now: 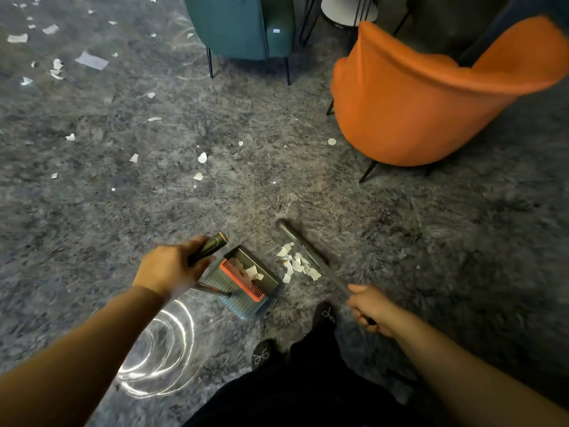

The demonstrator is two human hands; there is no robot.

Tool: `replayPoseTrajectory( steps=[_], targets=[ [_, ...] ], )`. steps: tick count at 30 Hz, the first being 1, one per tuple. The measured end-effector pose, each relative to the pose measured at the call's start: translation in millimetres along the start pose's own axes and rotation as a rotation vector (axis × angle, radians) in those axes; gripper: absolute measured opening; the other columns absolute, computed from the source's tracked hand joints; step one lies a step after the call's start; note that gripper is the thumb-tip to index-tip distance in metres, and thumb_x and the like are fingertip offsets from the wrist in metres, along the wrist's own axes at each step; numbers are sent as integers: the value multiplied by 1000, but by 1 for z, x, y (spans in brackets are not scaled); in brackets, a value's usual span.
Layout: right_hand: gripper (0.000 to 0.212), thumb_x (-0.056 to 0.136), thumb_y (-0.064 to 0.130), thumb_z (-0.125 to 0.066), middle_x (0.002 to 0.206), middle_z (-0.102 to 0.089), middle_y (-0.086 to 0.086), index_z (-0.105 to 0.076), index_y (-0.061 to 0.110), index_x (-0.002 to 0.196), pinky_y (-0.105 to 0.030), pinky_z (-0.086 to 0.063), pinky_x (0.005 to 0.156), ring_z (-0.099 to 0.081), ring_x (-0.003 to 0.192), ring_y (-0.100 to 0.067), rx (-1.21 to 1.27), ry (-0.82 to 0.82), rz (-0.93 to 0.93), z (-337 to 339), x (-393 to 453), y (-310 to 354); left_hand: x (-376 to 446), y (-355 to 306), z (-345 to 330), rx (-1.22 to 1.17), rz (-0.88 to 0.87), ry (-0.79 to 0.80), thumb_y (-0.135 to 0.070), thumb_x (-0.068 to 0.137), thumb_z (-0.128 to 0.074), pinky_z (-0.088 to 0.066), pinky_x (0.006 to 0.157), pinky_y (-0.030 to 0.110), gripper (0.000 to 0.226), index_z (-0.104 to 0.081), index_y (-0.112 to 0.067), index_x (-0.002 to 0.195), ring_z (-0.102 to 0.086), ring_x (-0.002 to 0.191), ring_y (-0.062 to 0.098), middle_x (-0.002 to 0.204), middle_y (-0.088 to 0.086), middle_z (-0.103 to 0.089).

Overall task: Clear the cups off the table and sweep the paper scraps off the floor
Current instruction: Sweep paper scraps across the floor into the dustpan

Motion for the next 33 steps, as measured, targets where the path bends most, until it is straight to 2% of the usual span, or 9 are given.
replayPoseTrajectory(
  steps=[4,10,14,16,20,23,33],
  targets=[
    [54,92,1,-40,56,-42,-5,-41,21,142,-12,-19,35,-32,39,-12,84,-63,12,-10,-6,-13,-4,-3,-10,14,-77,40,-44,89,-61,-49,80,30,48,-52,-36,136,-65,104,24,116,0,-70],
    [56,94,4,-40,52,-40,-3,-32,22,147,-8,-19,36,-31,28,-8,202,-74,-52,-11,4,-33,2,-11,-17,86,-81,50,-53,89,-56,-49,79,30,52,-48,-40,138,-65,104,26,113,2,-70],
    [49,94,4,-41,55,-43,-4,-37,16,142,-9,-18,41,-35,30,-8,182,-51,-108,-16,9,-37,4,-23,-20,66,-84,69,-53,89,-57,-48,77,28,51,-48,-39,138,-64,103,24,115,1,-69],
    [47,94,3,-39,56,-44,-4,-40,18,138,-9,-18,40,-37,29,-7,168,-36,-137,-20,8,-34,5,-23,-23,45,-76,88,-53,89,-58,-48,79,29,52,-48,-39,138,-64,104,25,115,2,-69],
    [51,96,6,-37,56,-43,-3,-33,23,145,-11,-18,38,-38,37,-10,119,-10,-131,-34,3,-35,3,-16,-26,29,-79,116,-51,89,-58,-48,80,30,54,-46,-37,140,-64,103,27,116,5,-69],
    [56,96,6,-38,55,-42,-4,-28,22,149,-11,-19,35,-38,33,-9,109,4,-124,-51,-7,-40,0,-10,-27,24,-104,120,-51,89,-58,-48,80,30,54,-46,-38,140,-64,103,26,116,4,-69],
    [42,97,-1,-36,58,-37,-5,-45,7,136,-12,-21,31,-35,26,-5,95,112,-66,-125,-54,-16,10,12,-19,2,-175,126,-52,90,-56,-50,80,30,52,-47,-38,139,-64,103,25,115,2,-69]
  ],
)
Point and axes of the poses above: each hand's wrist, its own x-axis towards the middle knuckle, its own z-axis out of the back of the hand, y = z × x, the point moved 4 cm from there along x, towards the middle knuckle
